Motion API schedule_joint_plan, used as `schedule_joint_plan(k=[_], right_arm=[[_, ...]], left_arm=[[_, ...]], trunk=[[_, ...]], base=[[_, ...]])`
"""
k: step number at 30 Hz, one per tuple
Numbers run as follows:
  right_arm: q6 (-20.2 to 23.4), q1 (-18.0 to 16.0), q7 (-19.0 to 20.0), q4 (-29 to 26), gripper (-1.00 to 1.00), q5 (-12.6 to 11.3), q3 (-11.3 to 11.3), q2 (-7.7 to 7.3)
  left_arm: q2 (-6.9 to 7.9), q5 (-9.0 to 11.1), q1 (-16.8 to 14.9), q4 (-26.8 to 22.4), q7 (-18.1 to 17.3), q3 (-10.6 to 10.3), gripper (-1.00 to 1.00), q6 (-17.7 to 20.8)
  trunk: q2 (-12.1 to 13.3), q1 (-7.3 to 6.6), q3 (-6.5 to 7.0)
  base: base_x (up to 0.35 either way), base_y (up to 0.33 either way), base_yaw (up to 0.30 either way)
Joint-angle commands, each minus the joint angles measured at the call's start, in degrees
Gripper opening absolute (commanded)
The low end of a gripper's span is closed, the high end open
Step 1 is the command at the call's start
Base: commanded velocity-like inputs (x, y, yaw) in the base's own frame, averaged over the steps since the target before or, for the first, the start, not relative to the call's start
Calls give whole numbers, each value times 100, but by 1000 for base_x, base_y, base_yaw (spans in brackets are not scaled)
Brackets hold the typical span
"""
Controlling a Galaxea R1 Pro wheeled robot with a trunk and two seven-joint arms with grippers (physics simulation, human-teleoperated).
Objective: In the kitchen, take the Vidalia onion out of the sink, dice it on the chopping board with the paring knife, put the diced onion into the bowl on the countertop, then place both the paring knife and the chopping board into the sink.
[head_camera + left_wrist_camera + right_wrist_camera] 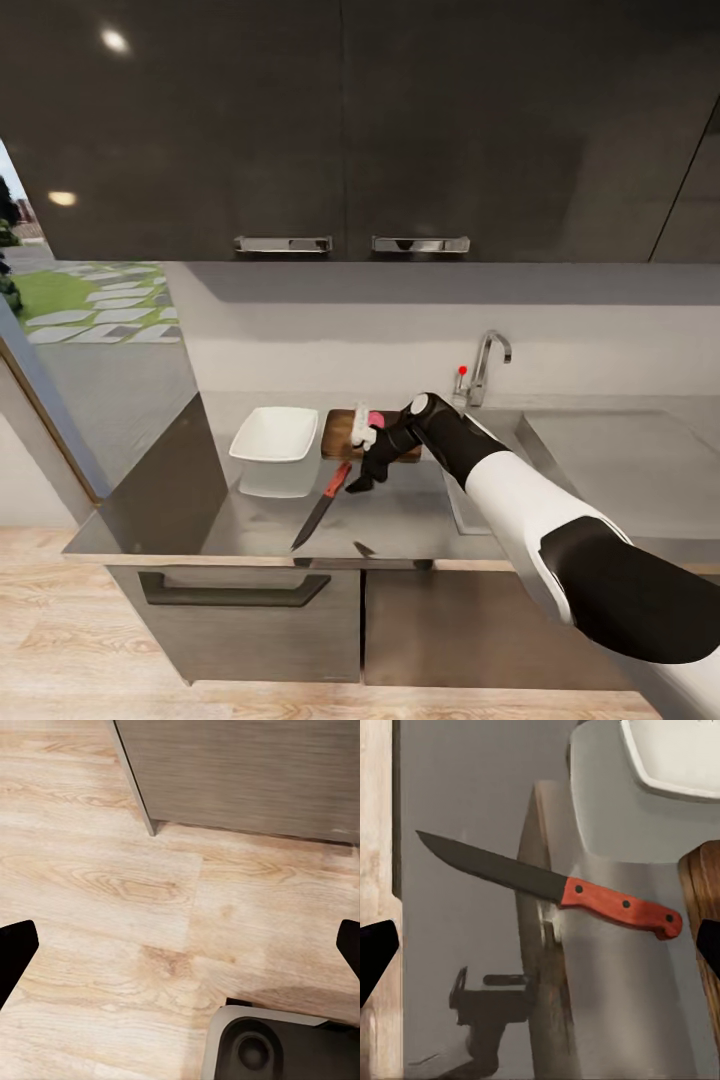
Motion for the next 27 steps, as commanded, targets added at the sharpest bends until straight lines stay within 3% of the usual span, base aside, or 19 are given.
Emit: schedule_joint_plan(k=[1,6,12,17,22,27], right_arm=[[-7,-5,122,2,100,6,9,-2],[-142,-6,777,13,100,22,14,-14],[-356,-5,1173,12,100,31,18,-51],[-407,-4,1266,12,100,29,24,-62],[-422,-7,1550,12,100,263,424,-52],[-423,-6,1584,12,100,341,521,-45]], left_arm=[[2,36,1,-7,8,-15,100,-7],[2,37,1,-2,8,-15,100,-7],[2,36,1,-5,8,-15,100,-7],[3,38,1,-2,8,-15,100,-7],[2,38,1,-3,8,-15,100,-7],[2,38,1,-3,8,-15,100,-7]], trunk=[[-12,4,-12],[-12,4,-12],[-12,4,-12],[-12,4,-12],[-12,4,-12],[-12,4,-12]], base=[[0,0,0],[0,0,0],[0,0,0],[48,41,0],[240,208,0],[250,217,0]])
